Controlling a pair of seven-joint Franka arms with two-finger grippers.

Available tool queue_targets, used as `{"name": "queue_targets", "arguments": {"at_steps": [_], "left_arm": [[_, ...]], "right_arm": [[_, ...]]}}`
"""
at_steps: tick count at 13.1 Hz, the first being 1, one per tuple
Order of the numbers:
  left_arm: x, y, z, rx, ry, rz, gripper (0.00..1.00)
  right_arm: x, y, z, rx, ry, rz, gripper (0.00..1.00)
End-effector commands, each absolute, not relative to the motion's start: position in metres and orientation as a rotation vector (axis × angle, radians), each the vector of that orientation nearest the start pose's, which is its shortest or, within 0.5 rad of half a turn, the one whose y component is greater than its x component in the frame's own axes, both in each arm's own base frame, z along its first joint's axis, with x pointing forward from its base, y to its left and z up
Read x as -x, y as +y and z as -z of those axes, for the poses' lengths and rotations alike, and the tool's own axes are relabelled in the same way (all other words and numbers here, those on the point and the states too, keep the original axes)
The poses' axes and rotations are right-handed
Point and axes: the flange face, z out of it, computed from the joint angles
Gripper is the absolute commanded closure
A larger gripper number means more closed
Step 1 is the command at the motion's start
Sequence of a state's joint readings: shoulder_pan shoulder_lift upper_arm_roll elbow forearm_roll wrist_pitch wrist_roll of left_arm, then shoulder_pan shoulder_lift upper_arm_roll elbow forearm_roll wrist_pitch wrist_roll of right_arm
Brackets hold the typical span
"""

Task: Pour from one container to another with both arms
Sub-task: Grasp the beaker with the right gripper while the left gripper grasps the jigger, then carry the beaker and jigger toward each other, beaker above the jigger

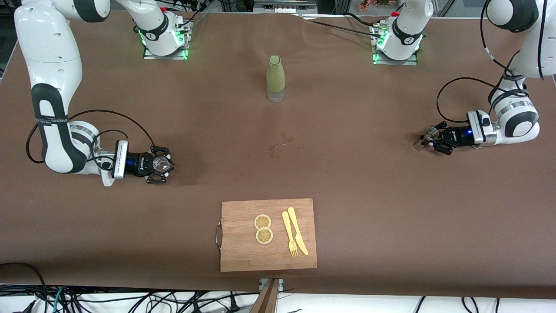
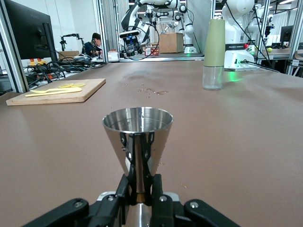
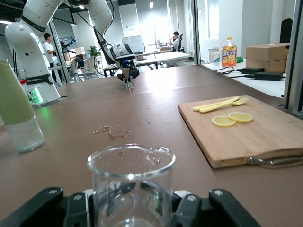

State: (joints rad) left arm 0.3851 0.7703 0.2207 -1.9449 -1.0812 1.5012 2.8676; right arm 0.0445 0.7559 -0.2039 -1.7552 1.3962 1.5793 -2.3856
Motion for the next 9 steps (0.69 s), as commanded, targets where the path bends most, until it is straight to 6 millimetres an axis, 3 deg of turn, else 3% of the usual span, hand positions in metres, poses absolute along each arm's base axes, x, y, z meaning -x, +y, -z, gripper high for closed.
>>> {"name": "queue_targets", "arguments": {"at_steps": [1, 4, 5, 7, 9], "left_arm": [[-0.444, 0.210, -0.075, -1.226, -1.667, -1.337, 1.00], [-0.458, 0.207, -0.097, -1.272, -1.579, -1.269, 1.00], [-0.463, 0.201, -0.102, -1.279, -1.561, -1.236, 1.00], [-0.477, 0.176, -0.106, -1.266, -1.523, -1.207, 1.00], [-0.511, 0.147, -0.124, -1.243, -1.538, -1.192, 1.00]], "right_arm": [[-0.619, 0.036, -0.178, 1.433, -1.277, 0.941, 1.00], [-0.632, 0.059, -0.218, 1.448, -1.276, 0.895, 1.00], [-0.639, 0.075, -0.230, 1.439, -1.322, 0.851, 1.00], [-0.641, 0.107, -0.238, 1.430, -1.342, 0.811, 1.00], [-0.647, 0.130, -0.252, 1.470, -1.343, 0.768, 1.00]]}}
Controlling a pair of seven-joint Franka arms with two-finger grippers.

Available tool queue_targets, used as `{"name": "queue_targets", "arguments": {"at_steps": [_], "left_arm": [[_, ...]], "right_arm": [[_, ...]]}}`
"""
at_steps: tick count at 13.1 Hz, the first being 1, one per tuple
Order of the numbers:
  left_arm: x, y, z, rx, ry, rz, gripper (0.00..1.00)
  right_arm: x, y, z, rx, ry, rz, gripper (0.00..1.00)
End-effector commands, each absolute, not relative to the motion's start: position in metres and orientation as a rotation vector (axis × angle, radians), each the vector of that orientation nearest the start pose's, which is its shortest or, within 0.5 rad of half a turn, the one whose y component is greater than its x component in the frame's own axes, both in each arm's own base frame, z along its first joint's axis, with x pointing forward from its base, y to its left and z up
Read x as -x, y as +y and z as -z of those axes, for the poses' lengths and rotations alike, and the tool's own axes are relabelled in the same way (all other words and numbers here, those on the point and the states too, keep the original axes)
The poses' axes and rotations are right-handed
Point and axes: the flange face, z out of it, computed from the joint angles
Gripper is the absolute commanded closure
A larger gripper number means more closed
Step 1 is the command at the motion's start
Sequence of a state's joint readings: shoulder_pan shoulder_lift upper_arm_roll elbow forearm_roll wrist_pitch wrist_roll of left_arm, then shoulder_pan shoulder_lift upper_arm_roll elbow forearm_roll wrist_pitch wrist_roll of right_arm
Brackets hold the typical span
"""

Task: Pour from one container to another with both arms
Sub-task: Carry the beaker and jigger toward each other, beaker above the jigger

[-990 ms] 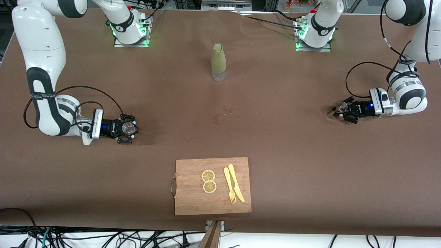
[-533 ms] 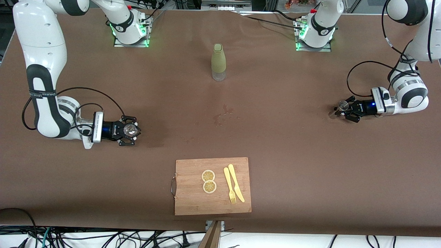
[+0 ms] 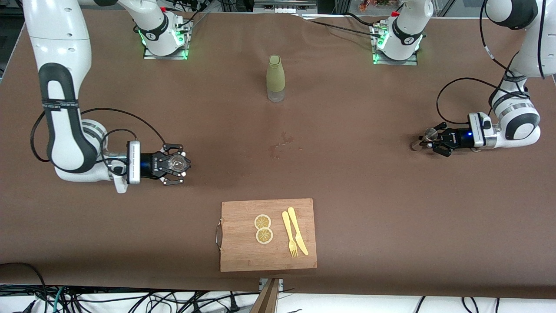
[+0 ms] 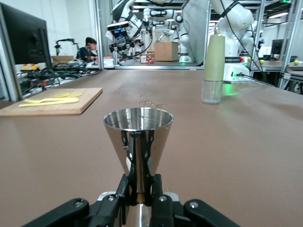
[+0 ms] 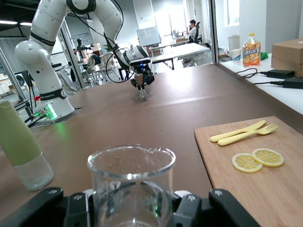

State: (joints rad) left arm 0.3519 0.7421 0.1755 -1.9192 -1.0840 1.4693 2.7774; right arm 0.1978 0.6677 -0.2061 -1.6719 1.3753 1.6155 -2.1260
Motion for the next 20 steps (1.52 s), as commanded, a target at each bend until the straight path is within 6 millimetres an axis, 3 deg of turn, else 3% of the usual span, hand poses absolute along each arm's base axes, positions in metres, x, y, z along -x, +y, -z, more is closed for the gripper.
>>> {"name": "queue_targets", "arguments": {"at_steps": [1, 6, 8, 10, 13, 18, 20], "left_arm": [[-0.521, 0.136, -0.126, -1.259, -1.534, -1.193, 1.00], [-0.566, 0.040, -0.144, -1.360, -1.450, -1.118, 1.00], [-0.577, -0.014, -0.146, -1.387, -1.361, -1.095, 1.00], [-0.586, -0.067, -0.148, -1.422, -1.285, -1.098, 1.00], [-0.592, -0.142, -0.147, -1.486, -1.208, -1.082, 1.00], [-0.592, -0.230, -0.141, -1.631, -1.137, -1.114, 1.00], [-0.584, -0.266, -0.138, -1.672, -1.086, -1.128, 1.00]], "right_arm": [[-0.646, 0.151, -0.255, 1.459, -1.370, 0.754, 1.00], [-0.645, 0.232, -0.276, 1.462, -1.460, 0.783, 1.00], [-0.638, 0.260, -0.288, 1.510, -1.445, 0.741, 1.00], [-0.634, 0.276, -0.288, 1.540, -1.413, 0.674, 1.00], [-0.647, 0.296, -0.298, 1.525, -1.459, 0.676, 1.00], [-0.631, 0.343, -0.332, 1.599, -1.526, 0.596, 1.00], [-0.627, 0.343, -0.335, 1.628, -1.537, 0.563, 1.00]]}}
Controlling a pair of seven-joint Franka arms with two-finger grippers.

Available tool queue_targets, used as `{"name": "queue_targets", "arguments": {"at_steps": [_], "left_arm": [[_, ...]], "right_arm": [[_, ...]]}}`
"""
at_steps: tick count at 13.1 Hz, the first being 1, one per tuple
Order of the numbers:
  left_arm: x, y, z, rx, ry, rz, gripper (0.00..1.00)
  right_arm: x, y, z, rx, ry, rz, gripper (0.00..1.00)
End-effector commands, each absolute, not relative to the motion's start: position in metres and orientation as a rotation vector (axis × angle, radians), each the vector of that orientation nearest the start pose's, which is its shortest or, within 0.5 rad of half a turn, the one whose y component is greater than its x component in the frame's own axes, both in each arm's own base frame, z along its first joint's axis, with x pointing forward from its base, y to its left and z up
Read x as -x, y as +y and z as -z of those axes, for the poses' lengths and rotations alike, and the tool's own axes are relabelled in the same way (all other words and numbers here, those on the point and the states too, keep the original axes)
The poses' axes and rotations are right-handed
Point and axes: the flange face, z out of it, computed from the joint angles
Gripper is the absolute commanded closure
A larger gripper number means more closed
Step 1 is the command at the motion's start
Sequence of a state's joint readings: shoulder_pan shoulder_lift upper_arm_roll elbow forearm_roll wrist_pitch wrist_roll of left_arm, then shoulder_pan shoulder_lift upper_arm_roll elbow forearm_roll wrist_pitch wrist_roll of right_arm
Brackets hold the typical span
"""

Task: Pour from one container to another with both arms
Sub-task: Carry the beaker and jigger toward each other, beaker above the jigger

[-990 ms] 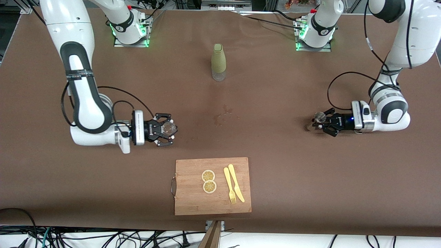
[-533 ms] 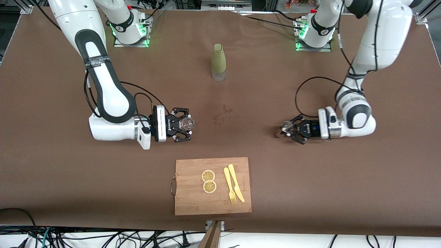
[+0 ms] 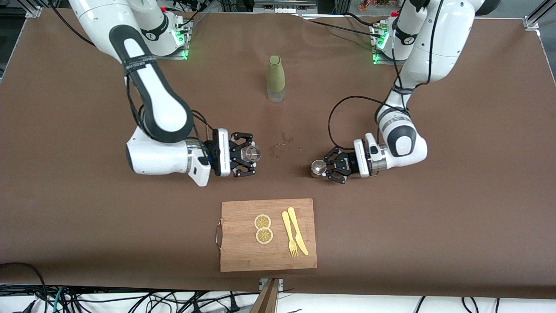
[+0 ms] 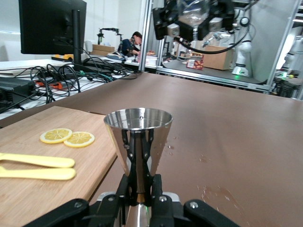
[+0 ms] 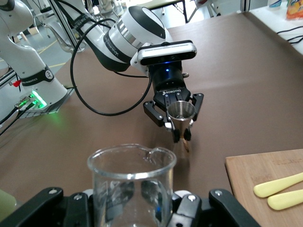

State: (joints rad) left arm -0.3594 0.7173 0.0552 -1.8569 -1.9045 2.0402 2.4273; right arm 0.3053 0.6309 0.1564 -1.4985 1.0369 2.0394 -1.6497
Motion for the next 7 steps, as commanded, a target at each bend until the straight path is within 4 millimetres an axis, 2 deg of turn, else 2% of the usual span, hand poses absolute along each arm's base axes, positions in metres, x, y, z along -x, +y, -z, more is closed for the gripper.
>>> {"name": "queue_targets", "arguments": {"at_steps": [1, 4, 7], "left_arm": [[-0.585, -0.275, -0.138, -1.678, -1.077, -1.139, 1.00], [-0.571, -0.311, -0.134, -1.683, -1.065, -1.142, 1.00], [-0.556, -0.335, -0.131, -1.714, -1.040, -1.121, 1.00]], "right_arm": [[-0.624, 0.346, -0.342, 1.622, -1.541, 0.569, 1.00], [-0.619, 0.341, -0.338, 1.644, -1.565, 0.544, 1.00], [-0.613, 0.333, -0.337, 1.679, -1.592, 0.494, 1.00]]}}
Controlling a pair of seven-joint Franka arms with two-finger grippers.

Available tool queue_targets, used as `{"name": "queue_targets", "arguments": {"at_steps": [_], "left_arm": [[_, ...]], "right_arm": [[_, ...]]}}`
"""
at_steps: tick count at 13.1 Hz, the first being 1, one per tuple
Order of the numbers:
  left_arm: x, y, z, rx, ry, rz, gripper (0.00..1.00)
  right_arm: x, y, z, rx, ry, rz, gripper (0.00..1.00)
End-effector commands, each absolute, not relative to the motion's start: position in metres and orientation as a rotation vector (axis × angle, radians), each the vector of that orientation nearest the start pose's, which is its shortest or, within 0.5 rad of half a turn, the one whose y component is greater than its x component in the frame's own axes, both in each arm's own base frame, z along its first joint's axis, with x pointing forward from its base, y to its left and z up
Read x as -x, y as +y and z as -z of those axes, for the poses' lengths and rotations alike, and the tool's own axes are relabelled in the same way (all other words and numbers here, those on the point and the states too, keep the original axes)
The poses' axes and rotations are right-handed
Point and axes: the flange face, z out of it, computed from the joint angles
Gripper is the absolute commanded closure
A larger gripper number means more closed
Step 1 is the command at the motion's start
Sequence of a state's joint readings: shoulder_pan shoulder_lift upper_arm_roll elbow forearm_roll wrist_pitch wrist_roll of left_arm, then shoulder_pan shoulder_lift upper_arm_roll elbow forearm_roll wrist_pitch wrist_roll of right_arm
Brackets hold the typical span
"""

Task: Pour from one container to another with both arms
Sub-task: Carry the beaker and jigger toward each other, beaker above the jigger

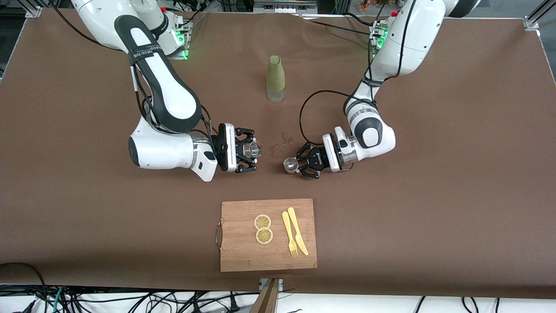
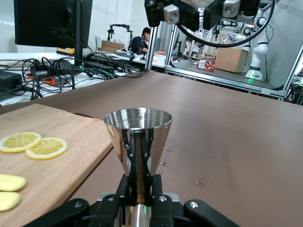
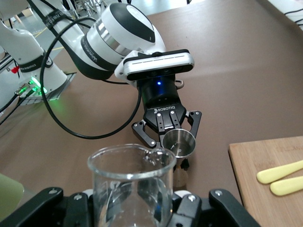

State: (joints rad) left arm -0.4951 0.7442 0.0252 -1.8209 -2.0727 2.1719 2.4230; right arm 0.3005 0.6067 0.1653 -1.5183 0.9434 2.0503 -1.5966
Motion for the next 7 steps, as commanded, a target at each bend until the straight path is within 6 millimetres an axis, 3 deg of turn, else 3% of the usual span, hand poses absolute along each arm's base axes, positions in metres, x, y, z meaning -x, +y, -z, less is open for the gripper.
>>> {"name": "queue_targets", "arguments": {"at_steps": [1, 7], "left_arm": [[-0.549, -0.344, -0.131, -1.724, -1.050, -1.119, 1.00], [-0.526, -0.387, -0.139, -1.732, -1.021, -1.145, 1.00]], "right_arm": [[-0.611, 0.330, -0.340, 1.683, -1.606, 0.490, 1.00], [-0.591, 0.311, -0.333, 1.728, -1.684, 0.387, 1.00]]}}
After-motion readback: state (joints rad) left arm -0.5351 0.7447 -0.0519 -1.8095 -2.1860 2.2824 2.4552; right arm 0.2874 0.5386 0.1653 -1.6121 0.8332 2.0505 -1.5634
